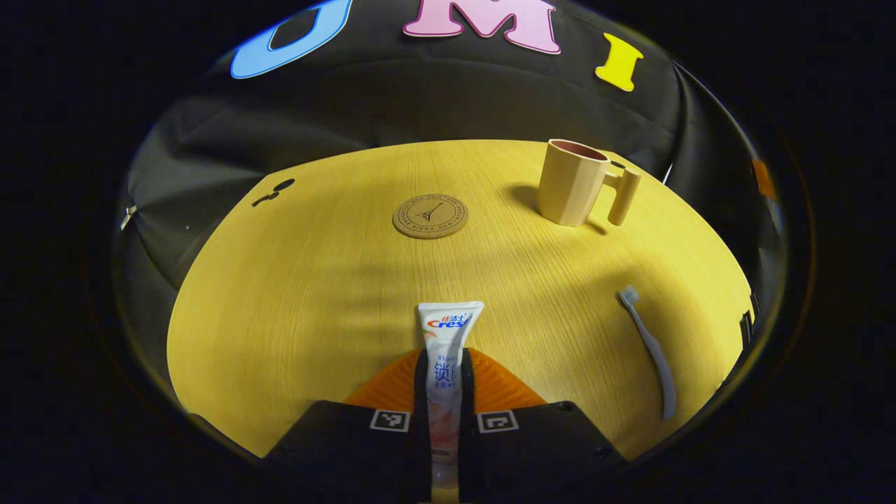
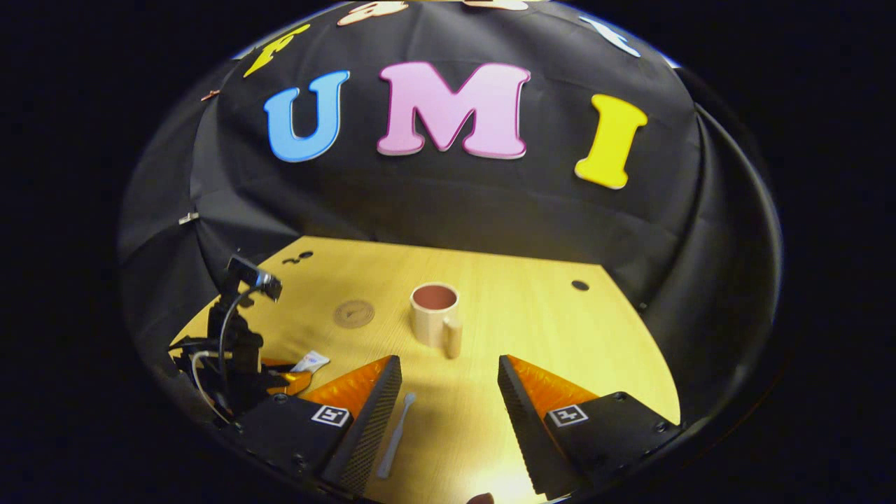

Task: Put the toothbrush and toothpaste on the desktop into the cup, then pick up the cup and place it on the coaster on the desktop.

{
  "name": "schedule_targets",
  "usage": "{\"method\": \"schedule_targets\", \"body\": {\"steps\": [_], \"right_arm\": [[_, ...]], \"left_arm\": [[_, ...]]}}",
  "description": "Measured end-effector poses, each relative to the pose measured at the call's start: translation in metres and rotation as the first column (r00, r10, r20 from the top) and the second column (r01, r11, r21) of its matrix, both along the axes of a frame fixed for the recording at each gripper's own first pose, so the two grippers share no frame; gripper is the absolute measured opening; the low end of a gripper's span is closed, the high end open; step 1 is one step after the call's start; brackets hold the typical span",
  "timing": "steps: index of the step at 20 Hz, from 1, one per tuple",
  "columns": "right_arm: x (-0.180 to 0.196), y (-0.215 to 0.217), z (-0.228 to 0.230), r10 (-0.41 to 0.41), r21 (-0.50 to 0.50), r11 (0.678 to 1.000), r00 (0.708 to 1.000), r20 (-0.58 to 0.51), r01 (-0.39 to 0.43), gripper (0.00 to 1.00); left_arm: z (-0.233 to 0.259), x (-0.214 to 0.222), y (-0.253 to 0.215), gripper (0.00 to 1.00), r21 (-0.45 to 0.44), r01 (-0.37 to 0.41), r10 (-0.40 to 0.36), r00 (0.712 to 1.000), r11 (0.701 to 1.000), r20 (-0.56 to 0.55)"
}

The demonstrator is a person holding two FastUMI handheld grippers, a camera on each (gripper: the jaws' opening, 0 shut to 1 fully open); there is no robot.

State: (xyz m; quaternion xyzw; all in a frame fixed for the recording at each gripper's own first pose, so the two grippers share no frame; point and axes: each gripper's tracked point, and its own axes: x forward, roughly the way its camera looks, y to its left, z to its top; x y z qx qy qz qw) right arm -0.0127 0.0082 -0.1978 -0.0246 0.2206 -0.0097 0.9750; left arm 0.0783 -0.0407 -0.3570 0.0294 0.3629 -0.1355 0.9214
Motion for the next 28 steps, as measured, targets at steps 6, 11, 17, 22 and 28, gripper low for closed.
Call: {"method": "schedule_targets", "body": {"steps": [6,11,17,22,28], "right_arm": [[-0.023,0.042,-0.073,0.045,0.096,0.995,0.969,-0.244,-0.022,0.83],[-0.028,0.051,-0.123,0.021,0.084,0.996,0.929,-0.369,0.01,0.82],[-0.018,0.045,-0.159,-0.029,0.046,0.997,0.896,-0.444,0.055,0.86],[-0.012,0.044,-0.173,-0.048,0.029,0.997,0.876,-0.481,0.071,0.76],[-0.01,0.047,-0.177,-0.053,0.048,0.995,0.86,-0.508,0.089,0.38]], "left_arm": [[0.058,-0.024,0.023,0.17,-0.087,-0.011,0.022,0.992,0.996,0.125],[0.1,-0.053,0.062,0.17,-0.147,-0.07,0.098,0.976,0.987,0.193],[0.107,-0.087,0.101,0.17,-0.14,-0.075,0.103,0.973,0.987,0.206],[0.104,-0.112,0.122,0.17,-0.154,-0.097,0.126,0.974,0.983,0.189],[0.103,-0.13,0.133,0.17,-0.156,-0.118,0.146,0.973,0.981,0.18]]}}
